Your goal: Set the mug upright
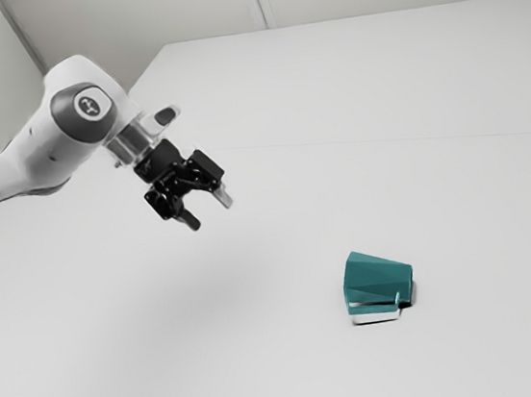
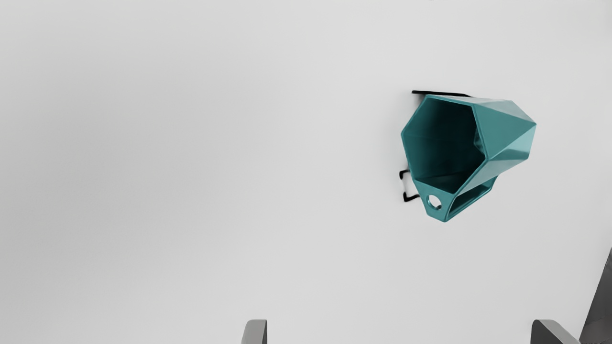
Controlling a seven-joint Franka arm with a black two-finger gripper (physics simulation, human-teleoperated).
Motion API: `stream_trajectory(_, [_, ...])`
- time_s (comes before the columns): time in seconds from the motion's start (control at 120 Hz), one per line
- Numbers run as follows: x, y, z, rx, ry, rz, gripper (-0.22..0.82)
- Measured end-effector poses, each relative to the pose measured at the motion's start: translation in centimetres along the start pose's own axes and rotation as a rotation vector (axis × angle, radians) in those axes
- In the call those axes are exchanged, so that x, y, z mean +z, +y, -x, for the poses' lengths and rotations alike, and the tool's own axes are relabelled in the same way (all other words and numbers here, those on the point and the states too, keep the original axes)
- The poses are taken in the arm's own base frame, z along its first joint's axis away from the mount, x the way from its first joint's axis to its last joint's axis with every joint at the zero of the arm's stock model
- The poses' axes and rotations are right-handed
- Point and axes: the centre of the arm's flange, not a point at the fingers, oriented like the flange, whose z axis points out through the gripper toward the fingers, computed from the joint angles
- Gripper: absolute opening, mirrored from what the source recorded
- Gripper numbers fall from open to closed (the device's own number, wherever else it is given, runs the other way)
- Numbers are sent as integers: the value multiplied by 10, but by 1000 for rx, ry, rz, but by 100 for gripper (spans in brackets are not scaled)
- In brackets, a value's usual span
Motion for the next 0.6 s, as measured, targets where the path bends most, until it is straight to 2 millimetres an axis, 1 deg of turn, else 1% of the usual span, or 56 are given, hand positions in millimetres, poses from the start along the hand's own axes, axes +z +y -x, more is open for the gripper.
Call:
stream_trajectory(0.117, [32,-17,-7,-30,9,124,60])
stream_trajectory(0.183, [51,-19,-10,-27,8,167,60])
stream_trajectory(0.35, [109,3,-9,42,-39,236,60])
stream_trajectory(0.517, [149,11,-14,114,-57,265,60])
stream_trajectory(0.6, [165,14,-18,153,-54,265,60])
